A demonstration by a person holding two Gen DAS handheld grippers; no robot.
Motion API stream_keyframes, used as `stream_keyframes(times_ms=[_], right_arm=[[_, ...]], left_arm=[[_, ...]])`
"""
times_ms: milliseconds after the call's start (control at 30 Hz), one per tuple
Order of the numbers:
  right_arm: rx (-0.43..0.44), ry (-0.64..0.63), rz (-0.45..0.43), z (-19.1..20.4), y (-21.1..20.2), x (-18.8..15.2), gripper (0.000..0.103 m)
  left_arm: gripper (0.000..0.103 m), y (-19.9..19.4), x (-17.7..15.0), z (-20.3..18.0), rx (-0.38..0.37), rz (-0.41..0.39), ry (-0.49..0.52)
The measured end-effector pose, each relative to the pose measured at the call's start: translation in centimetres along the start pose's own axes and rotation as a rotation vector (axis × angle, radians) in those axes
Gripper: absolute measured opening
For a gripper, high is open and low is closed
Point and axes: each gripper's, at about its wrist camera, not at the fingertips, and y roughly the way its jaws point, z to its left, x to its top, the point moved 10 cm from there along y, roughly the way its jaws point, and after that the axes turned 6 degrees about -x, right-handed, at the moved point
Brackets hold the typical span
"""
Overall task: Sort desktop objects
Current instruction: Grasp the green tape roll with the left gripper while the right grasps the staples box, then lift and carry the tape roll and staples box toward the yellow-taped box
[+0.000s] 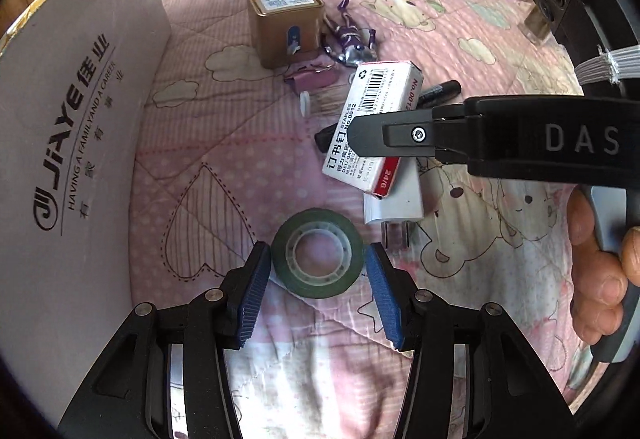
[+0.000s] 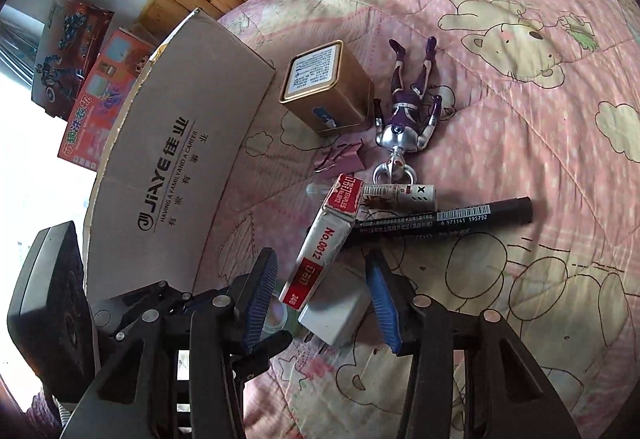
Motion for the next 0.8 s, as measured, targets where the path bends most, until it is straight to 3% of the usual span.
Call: stream_keyframes(times_ms=[33,233,467,633,800], right_arm=[[0.0,0.005,-0.001,-0.2,0.2,0.0,0.03],[0.026,0.01,-0.026,-0.3,-0.6,0.1,0.016],[0.021,-0.002,-0.046,0.2,-2.2,0.3,0.015],[0.004,-0.013,-0.05,0.7,-2.6,0.5,0.015],[-0.007,-0.015,-0.069,0.6,-3.5,0.2,0.015]], left_arm=[[0.054,0.3,0.0,0.0,0.0,0.003,0.005],[0.058,0.5,0.4,-0.1,0.0,-0.048,0.046],[0.058,-0.1,-0.4,0.2,-0.009,-0.06,0.089],[0.061,0.1,-0.4,-0.5,0.034,-0.111,0.168],[0.05,-0.3,-0.2,-0.6,0.016,-0.134,0.198]])
